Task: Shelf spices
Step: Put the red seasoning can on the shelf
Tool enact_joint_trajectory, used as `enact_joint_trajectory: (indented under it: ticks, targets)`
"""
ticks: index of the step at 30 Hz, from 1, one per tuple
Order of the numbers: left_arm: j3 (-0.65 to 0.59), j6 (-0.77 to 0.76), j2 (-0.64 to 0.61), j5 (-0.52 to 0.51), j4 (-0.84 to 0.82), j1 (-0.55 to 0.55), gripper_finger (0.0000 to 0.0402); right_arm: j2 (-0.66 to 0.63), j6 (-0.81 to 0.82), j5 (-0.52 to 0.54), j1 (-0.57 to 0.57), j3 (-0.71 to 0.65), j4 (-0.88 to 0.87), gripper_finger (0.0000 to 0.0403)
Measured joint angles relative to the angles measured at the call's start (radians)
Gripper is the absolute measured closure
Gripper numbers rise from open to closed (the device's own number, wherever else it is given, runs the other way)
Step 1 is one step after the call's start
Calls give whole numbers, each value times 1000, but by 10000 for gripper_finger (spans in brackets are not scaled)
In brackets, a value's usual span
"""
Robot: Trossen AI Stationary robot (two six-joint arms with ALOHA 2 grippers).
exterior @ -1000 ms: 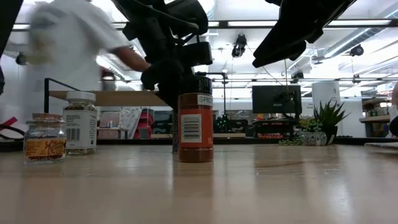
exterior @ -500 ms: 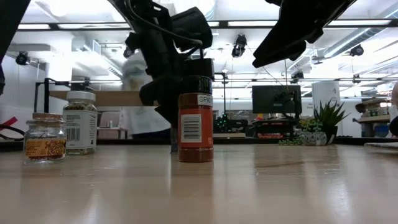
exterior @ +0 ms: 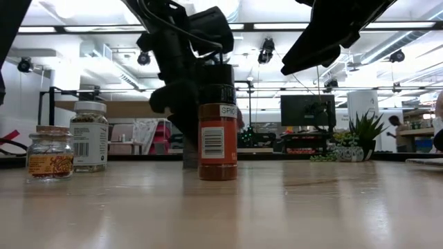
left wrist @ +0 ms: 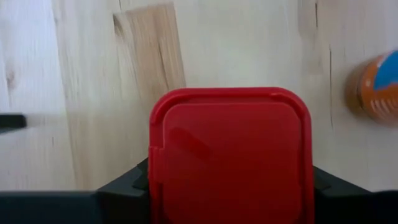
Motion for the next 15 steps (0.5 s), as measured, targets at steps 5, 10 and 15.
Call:
enact_joint_trajectory:
  ticks: [5, 10, 15]
  targets:
    - [75, 0, -11, 0, -194, 0, 217, 0, 1, 0, 0, 0, 0, 222]
    - [216, -12, -17, -1, -470, 0, 214, 0, 2, 0, 0, 0, -1, 222]
    - [317, -34, -27, -1, -640, 0, 212, 0, 3, 0, 4, -1, -3, 222]
